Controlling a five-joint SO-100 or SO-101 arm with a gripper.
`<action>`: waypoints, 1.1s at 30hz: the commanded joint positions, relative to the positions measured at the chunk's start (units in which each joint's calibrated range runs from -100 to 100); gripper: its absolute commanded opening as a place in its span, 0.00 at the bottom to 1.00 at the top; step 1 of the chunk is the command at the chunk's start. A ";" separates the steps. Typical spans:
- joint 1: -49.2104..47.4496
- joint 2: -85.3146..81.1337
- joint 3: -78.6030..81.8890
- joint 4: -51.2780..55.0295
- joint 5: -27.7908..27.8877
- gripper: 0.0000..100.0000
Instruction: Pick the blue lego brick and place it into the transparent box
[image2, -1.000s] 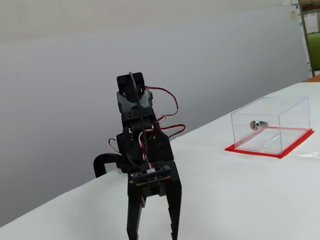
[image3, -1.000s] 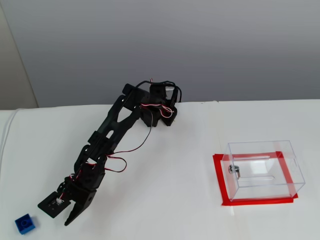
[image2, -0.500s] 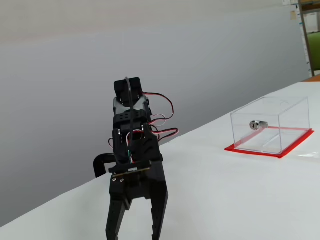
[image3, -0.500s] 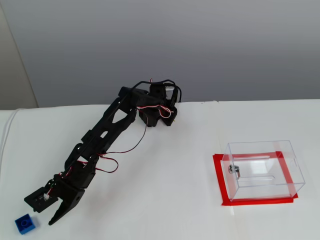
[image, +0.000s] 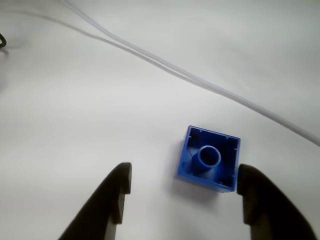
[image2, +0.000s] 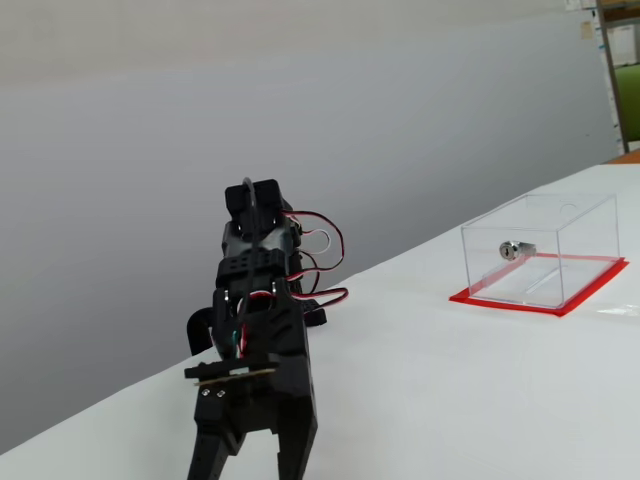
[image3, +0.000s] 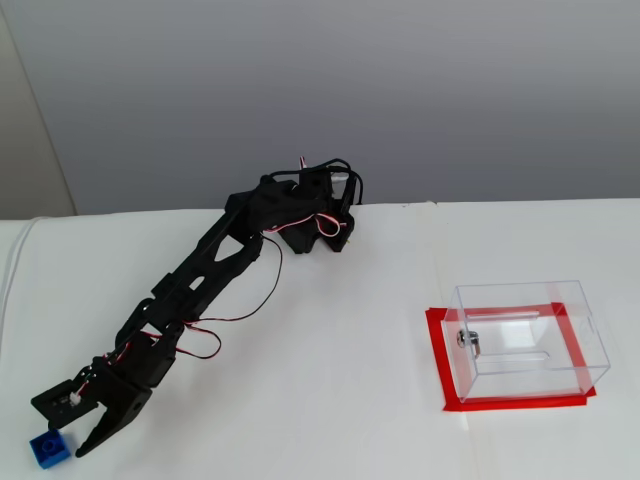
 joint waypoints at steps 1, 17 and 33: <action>2.11 -1.94 -3.03 -0.77 -0.05 0.23; 3.88 1.37 -6.83 -3.64 -0.15 0.23; 3.88 12.74 -19.57 -4.34 -0.10 0.23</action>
